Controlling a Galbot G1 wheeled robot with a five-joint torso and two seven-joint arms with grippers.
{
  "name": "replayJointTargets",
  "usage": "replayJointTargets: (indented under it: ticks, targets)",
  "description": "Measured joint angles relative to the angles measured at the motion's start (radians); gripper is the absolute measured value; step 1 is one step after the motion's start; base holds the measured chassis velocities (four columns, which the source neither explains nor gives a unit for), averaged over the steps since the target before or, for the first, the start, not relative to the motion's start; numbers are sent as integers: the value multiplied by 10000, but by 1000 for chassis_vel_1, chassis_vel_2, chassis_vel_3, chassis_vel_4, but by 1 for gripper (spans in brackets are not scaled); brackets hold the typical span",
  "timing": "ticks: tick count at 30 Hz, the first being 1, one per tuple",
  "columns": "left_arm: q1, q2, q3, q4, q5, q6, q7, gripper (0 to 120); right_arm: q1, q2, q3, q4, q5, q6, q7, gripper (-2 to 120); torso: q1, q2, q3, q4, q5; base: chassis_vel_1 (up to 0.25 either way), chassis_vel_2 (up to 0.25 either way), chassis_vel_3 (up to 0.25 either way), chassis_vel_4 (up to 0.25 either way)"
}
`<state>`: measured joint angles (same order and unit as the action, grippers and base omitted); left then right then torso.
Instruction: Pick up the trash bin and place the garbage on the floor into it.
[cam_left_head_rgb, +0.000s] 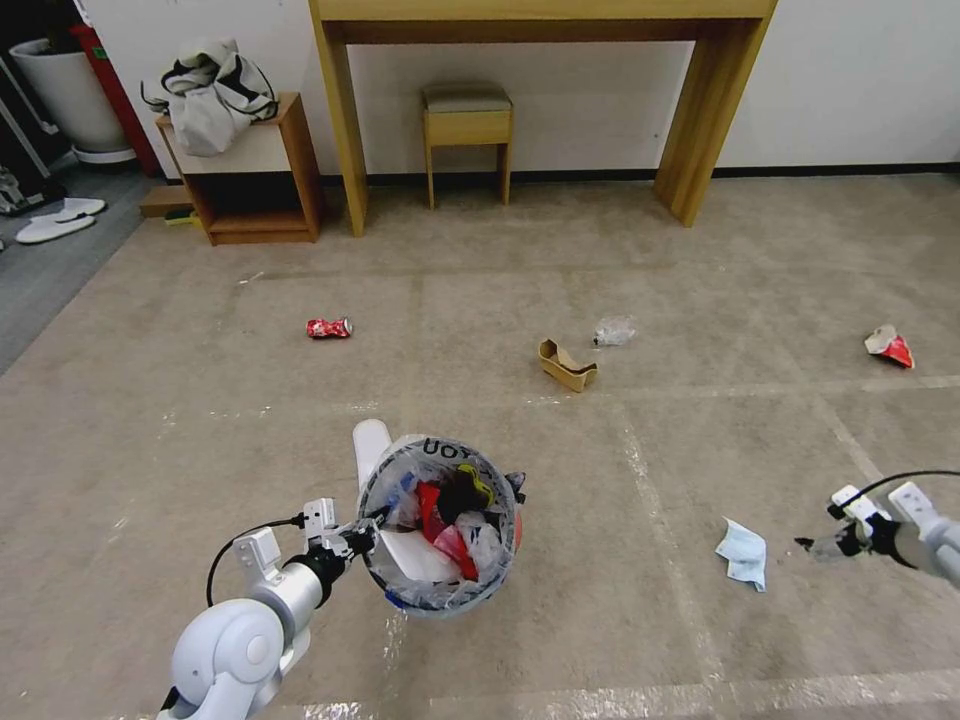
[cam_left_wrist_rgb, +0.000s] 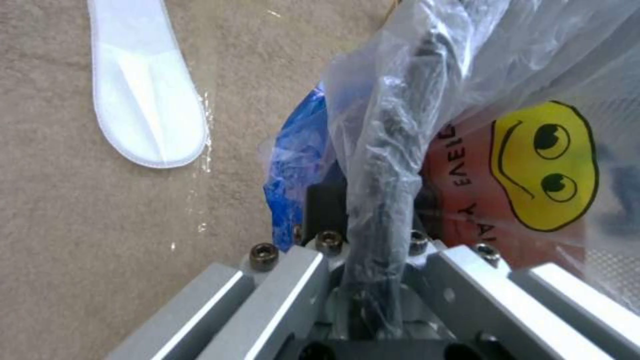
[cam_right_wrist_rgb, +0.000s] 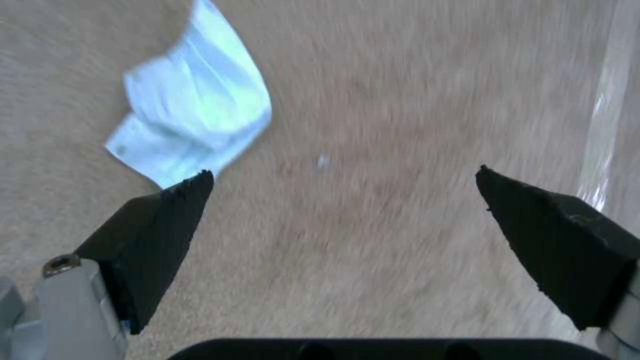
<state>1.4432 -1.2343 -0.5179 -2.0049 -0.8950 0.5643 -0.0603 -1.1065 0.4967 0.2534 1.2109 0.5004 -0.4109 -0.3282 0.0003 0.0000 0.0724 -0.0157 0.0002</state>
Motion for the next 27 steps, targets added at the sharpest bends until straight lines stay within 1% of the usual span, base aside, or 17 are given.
replayJointTargets:
  ticks: [1,2,4,5,7,8,9,10,11,12,13,14,15,17,21,24,27]
  targets:
    - [5,18,-17,18,8,-9,14,0,-13,117,-43,-98,290,-148,372,100,0,0,0,3,0,0,0,0,0]
    - [5,18,-17,18,8,-9,14,0,-13,117,-43,-98,290,-148,372,100,0,0,0,3,0,0,0,0,0]
    - [-2,26,-21,47,10,-26,38,0,-15,355,-115,-302,782,-384,988,100,0,0,0,5,-4,0,0,0,0]
    - [-2,26,-21,47,10,-26,38,0,-15,355,-115,-302,782,-384,988,100,0,0,0,5,-4,0,0,0,0]
    - [-46,19,-15,84,15,-35,44,0,-29,708,-151,-349,1603,-694,1595,100,0,0,0,0,2,0,0,0,0]
    - [-46,19,-15,84,15,-35,44,0,-29,708,-151,-349,1603,-694,1595,100,0,0,0,0,2,0,0,0,0]
    - [-61,23,-10,97,15,-35,48,0,-81,766,-160,-148,2168,-875,1893,100,0,0,0,1,0,0,0,0,0]
    - [-69,30,-9,108,14,-36,48,0,-98,805,-165,-38,2454,-970,2053,100,0,0,0,2,-4,0,0,0,0]
    - [-69,30,-9,108,14,-36,48,0,-98,805,-165,-38,2454,-970,2053,100,0,0,0,2,-4,0,0,0,0]
    - [-79,43,-9,122,14,-36,48,0,-98,908,-172,83,2884,-1103,2276,100,0,0,0,6,-8,0,0,0,0]
    - [-89,47,-9,133,13,-36,48,0,-62,1026,-195,130,3238,-1218,2504,100,0,1,0,6,-6,0,0,0,0]
    - [-95,51,-7,147,11,-37,49,0,66,1295,-244,99,3671,-1383,2823,100,0,0,0,5,-2,0,0,0,0]
    - [-95,51,-7,147,11,-37,49,0,66,1295,-244,99,3671,-1383,2823,100,0,0,0,5,-2,0,0,0,0]
    - [-90,55,-7,163,8,-37,52,0,276,1640,-417,-17,4225,-1588,3321,100,0,0,0,4,-3,0,0,0,0]
    - [-77,61,-20,179,6,-39,64,0,421,1829,-555,-175,4312,-1620,3471,100,0,0,0,4,-3,0,0,0,0]
    - [-66,44,-34,240,7,-62,93,0,800,2253,-860,-622,4329,-1604,3638,100,0,0,0,1,-4,0,0,0,0]
    - [-92,30,-34,277,11,-68,101,0,1060,2475,-1040,-880,4332,-1574,3678,100,0,0,1,3,-3,0,0,0,0]
